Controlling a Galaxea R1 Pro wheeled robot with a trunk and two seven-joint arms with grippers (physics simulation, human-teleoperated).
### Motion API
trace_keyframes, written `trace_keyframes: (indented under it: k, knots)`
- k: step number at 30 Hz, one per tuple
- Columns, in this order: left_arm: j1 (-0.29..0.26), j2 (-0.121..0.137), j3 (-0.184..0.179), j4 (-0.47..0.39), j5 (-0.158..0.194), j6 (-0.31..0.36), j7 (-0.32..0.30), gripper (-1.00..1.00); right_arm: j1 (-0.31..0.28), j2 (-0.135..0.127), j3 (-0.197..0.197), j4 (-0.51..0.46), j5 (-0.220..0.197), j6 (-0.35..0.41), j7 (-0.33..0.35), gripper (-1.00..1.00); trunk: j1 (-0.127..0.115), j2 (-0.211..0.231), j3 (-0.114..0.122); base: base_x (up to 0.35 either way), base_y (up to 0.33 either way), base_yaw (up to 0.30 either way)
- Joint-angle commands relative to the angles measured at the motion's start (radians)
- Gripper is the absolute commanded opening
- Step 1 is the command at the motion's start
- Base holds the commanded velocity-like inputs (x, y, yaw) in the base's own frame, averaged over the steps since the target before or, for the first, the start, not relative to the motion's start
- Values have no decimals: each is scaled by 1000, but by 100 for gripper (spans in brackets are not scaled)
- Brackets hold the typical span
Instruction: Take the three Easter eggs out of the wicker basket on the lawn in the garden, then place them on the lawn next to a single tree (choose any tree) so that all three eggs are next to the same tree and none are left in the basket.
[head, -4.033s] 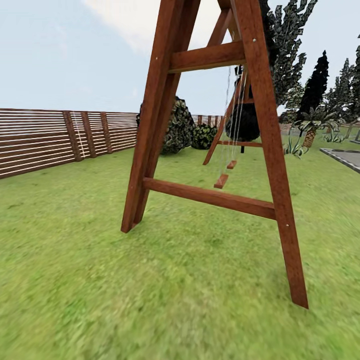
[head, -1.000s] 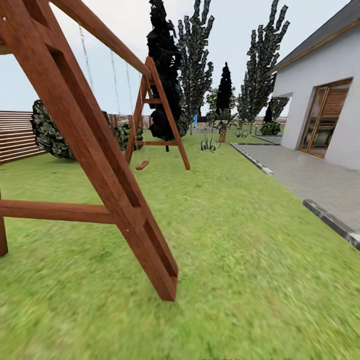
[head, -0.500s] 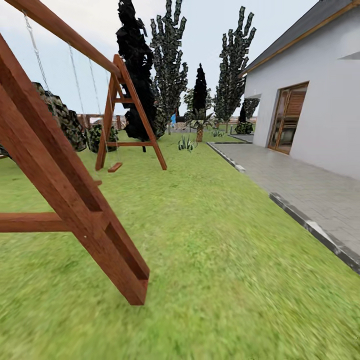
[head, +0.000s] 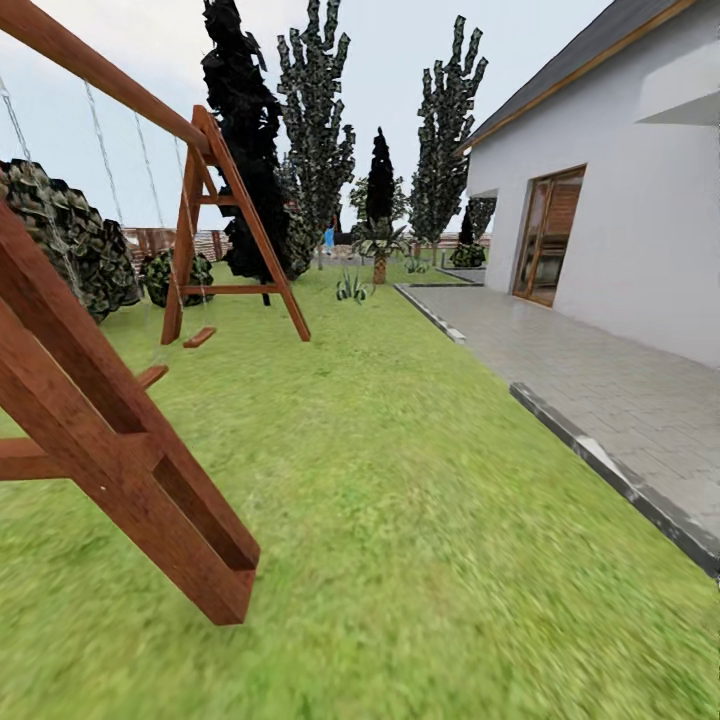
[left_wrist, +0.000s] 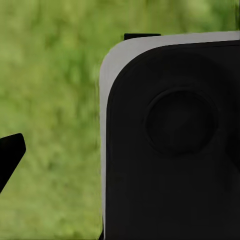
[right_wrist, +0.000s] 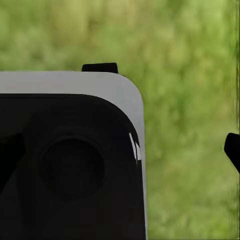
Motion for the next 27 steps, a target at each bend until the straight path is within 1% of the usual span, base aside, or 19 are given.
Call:
trace_keyframes:
  k: [1,11,27]
  knots:
    - [0,0,1,-1,0,-2,0,100,-1,1,-5,1,0,-3,0,100,0,0,-1,96,-296,-3]
    - [0,0,1,-1,0,-2,2,100,-1,1,-5,1,0,-3,0,100,0,0,-1,113,-293,-1]
    - [0,0,1,-1,0,-2,0,100,-1,1,-5,1,0,-3,0,100,0,0,-1,227,-231,0]
